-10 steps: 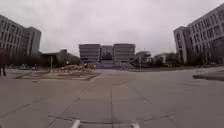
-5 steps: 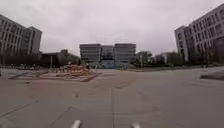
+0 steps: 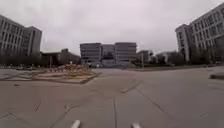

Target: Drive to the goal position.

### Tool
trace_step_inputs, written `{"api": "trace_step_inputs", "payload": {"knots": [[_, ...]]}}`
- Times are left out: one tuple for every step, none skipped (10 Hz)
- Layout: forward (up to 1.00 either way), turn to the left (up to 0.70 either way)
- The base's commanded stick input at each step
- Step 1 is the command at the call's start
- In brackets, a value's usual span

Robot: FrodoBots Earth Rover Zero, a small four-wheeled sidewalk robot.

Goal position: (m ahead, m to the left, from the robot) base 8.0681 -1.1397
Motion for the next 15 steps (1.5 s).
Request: {"api": "trace_step_inputs", "payload": {"knots": [[1.0,0.0],[1.0,0.0],[1.0,0.0],[1.0,0.0],[1.0,0.0],[1.0,0.0],[1.0,0.0],[1.0,0.0],[1.0,0.16],[1.0,0.32],[1.0,0.4],[1.0,0.4],[1.0,0.4],[1.0,0.4],[1.0,0.4]]}}
